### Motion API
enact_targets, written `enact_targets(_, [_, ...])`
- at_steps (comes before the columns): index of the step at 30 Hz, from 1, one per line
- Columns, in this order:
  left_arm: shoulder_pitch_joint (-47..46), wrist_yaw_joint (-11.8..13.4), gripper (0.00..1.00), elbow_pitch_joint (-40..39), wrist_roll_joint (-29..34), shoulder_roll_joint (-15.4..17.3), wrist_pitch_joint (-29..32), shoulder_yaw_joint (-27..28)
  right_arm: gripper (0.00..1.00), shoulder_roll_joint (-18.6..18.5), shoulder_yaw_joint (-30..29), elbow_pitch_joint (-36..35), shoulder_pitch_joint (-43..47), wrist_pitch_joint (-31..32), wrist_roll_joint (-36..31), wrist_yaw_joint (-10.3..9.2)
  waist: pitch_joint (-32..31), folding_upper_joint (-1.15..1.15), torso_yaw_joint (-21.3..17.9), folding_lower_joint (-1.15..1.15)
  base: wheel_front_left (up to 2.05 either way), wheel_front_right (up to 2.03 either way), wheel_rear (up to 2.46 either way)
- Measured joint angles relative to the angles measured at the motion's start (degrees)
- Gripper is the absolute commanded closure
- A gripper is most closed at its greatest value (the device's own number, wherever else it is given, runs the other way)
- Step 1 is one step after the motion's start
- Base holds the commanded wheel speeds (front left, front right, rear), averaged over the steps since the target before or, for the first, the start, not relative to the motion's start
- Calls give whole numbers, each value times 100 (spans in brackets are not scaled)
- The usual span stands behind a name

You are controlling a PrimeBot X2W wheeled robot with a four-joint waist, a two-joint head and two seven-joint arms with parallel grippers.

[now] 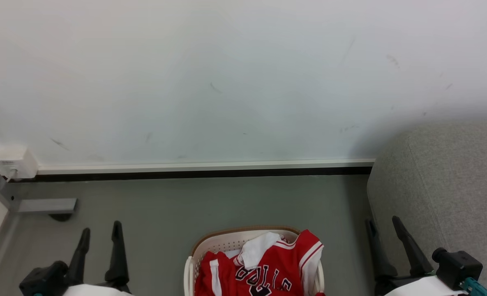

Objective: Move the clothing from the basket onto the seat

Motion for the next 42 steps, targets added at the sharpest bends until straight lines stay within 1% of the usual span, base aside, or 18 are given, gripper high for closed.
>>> enact_targets(14, [31, 16, 0, -37, 689, -10, -172, 29, 0, 5, 158, -11, -6, -166, -579, 0, 1, 0, -18, 0, 0, 0, 0])
enact_targets(25, [53, 20, 0, -56, 1241, -25, -283, 67, 0, 5, 243, -43, -15, -298, -854, 0, -13, 0, -13, 0, 0, 0, 0])
enact_targets(42, [68, 7, 0, -99, 1892, -70, -467, 131, 0, 4, 343, -83, -30, -460, -1386, 0, 8, 0, -52, 0, 0, 0, 0])
